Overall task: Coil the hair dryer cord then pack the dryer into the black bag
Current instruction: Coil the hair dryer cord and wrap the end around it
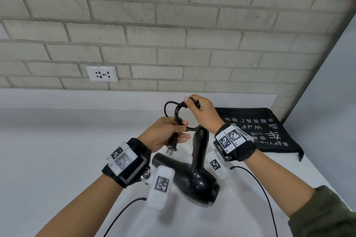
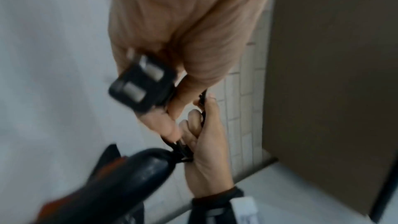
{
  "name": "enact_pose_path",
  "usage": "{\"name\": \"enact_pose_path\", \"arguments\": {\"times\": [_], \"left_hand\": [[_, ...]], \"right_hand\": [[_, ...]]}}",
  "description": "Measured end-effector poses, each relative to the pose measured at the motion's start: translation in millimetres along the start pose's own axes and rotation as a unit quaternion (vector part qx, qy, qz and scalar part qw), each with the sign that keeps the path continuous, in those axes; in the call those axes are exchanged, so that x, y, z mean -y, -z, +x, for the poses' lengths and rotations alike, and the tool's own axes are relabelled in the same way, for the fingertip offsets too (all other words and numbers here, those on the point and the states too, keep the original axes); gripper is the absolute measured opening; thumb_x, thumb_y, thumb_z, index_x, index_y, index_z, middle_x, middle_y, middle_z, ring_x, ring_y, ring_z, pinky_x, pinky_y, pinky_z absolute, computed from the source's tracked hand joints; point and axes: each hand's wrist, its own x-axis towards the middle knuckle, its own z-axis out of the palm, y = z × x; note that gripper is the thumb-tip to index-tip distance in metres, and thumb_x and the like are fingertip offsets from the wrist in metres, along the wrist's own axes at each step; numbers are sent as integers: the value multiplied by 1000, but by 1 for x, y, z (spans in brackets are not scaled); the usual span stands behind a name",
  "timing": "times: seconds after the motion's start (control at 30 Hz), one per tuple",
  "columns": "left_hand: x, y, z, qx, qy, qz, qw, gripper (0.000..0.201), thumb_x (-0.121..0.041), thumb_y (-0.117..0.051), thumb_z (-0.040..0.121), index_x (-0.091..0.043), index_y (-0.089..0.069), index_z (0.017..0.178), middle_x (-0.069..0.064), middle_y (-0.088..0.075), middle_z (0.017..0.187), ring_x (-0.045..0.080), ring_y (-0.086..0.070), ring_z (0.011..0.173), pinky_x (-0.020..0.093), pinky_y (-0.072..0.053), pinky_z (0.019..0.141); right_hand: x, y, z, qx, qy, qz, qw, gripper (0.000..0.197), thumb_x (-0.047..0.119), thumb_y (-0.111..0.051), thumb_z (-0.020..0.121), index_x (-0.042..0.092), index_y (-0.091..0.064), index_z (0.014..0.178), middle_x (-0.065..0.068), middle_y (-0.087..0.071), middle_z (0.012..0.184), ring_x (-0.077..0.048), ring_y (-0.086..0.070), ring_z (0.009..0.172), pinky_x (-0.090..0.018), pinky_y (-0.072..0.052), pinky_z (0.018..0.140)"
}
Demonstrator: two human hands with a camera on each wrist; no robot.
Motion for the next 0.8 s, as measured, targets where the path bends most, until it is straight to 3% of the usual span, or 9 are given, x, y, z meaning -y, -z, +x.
{"name": "enact_pose_path", "arguments": {"times": [0.07,0.13,0.27,0.33,0.4,0.47,0.6,0.73,0.8], "left_hand": [[0,6,-10,-20,-38,135,990,13,-7,-48,93,-1,-57,101,3,-63,74,3,-51,39,15,-37,34],[-5,19,-22,1,-76,191,979,19,-13,-45,95,-2,-61,100,-6,-56,54,3,-38,34,13,-27,34],[-40,62,-47,10,-155,64,986,11,-18,-58,82,-7,-62,82,-11,-30,42,2,-25,35,10,-24,35],[-44,85,-47,-32,-167,1,985,20,-26,-51,86,-10,-60,80,-11,-31,42,3,-28,37,11,-28,38],[-30,96,-38,-72,-164,56,982,28,-21,-38,96,-12,-59,81,-10,-39,45,7,-37,44,14,-34,47],[-13,99,-27,-77,-134,126,980,27,-17,-37,95,-12,-60,82,-6,-50,51,14,-47,54,17,-41,56],[-1,85,-20,76,-13,149,986,38,-36,-36,77,-11,-58,96,2,-58,59,19,-61,64,31,-45,78],[-13,49,-13,105,59,252,960,55,-61,-47,75,-15,-50,106,-1,-48,58,14,-47,50,29,-42,74],[-18,36,-11,86,67,325,939,47,-61,-51,81,-19,-51,102,1,-50,69,14,-43,51,23,-42,65]], "right_hand": [[-2,0,0,1,4,-20,1000,28,24,-50,93,2,-63,83,-9,-64,72,-9,-55,67,-18,-41,64],[-3,2,1,14,7,-29,999,24,24,-50,93,9,-62,79,5,-62,68,5,-54,59,-8,-38,60],[-5,8,3,4,-10,-14,1000,32,27,-47,94,21,-54,63,16,-47,45,0,-41,41,-12,-30,48],[1,7,3,45,-8,-10,999,35,26,-45,95,22,-53,61,16,-43,36,-3,-35,36,-12,-26,45],[4,4,3,67,-8,-3,998,36,25,-44,96,21,-54,62,18,-43,34,-3,-35,36,-12,-25,45],[7,1,4,64,-9,-2,998,36,24,-45,96,20,-54,61,19,-44,34,-2,-35,36,-13,-25,46],[9,1,1,55,-10,-25,998,32,22,-46,95,15,-56,65,24,-50,38,2,-41,38,-10,-30,47],[8,-2,-1,47,1,-56,997,32,27,-47,94,5,-62,77,11,-59,61,6,-46,45,-10,-33,52],[6,-4,0,43,8,-73,996,33,29,-47,94,4,-63,79,1,-63,69,5,-49,51,-12,-34,55]]}}
